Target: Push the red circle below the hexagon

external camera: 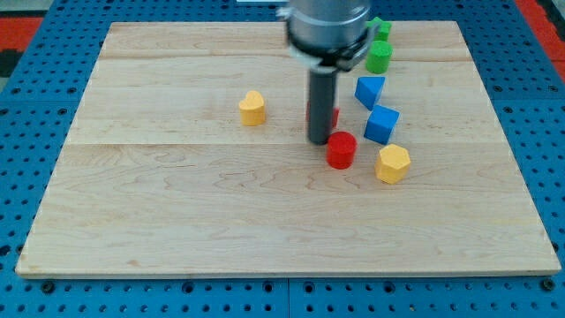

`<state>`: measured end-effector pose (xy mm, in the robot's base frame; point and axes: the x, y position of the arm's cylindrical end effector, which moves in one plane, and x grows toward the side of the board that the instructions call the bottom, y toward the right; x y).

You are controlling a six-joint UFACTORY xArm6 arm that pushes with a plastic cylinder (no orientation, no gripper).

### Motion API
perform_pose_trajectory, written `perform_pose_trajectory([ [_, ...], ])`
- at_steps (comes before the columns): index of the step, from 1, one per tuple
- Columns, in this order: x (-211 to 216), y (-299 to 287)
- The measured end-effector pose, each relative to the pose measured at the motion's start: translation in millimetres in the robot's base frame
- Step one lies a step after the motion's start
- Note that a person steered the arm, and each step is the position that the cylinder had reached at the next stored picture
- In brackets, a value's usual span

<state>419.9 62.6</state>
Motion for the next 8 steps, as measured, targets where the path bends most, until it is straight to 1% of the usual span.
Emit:
perform_pose_trajectory([
  [1,9,17],
  [2,79,14],
  [3,100,2],
  [4,111,-33],
  [5,195,-36],
  [6,189,-4],
  [8,144,6],
])
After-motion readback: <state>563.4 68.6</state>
